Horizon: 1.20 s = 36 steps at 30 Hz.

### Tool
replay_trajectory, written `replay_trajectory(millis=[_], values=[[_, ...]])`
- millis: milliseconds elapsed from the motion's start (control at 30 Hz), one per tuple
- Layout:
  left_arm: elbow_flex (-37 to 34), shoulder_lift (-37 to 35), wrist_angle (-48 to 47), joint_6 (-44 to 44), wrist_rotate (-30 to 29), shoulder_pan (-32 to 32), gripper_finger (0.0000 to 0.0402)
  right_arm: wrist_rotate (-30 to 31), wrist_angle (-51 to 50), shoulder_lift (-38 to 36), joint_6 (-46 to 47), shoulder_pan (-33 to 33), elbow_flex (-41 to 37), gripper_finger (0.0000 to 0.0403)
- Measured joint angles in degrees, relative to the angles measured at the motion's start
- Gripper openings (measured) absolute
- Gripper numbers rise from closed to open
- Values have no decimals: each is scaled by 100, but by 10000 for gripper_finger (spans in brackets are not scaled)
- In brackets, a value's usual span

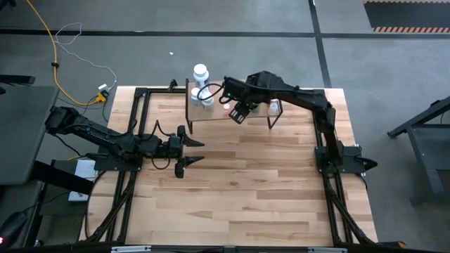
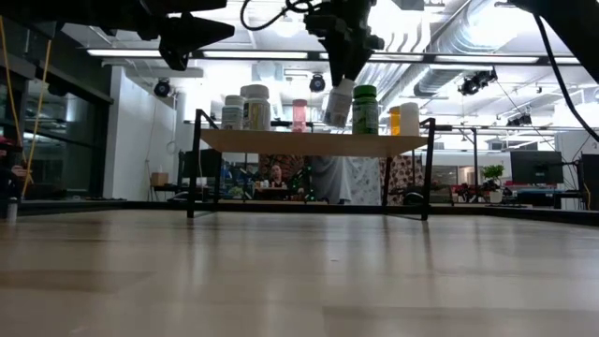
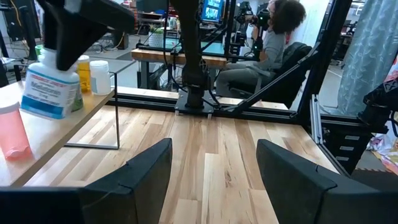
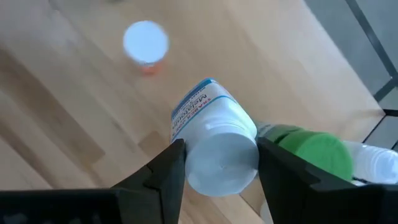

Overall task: Pick and place medicine bottles onto shelf by color
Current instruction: Put the white blue pill bottle on the shelf

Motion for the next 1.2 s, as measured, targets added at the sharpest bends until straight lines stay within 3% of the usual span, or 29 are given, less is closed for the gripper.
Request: replay_trajectory(millis=[200, 400, 1200], values=[[0, 0, -1, -1, 0, -2, 225, -71, 97, 0, 151, -201, -11, 161], [0, 0, -1, -5, 0, -1, 225, -631, 113, 49, 306, -377, -17, 163], [0, 0, -4, 0, 0, -1, 225, -461, 145, 90, 0, -286, -17, 192]])
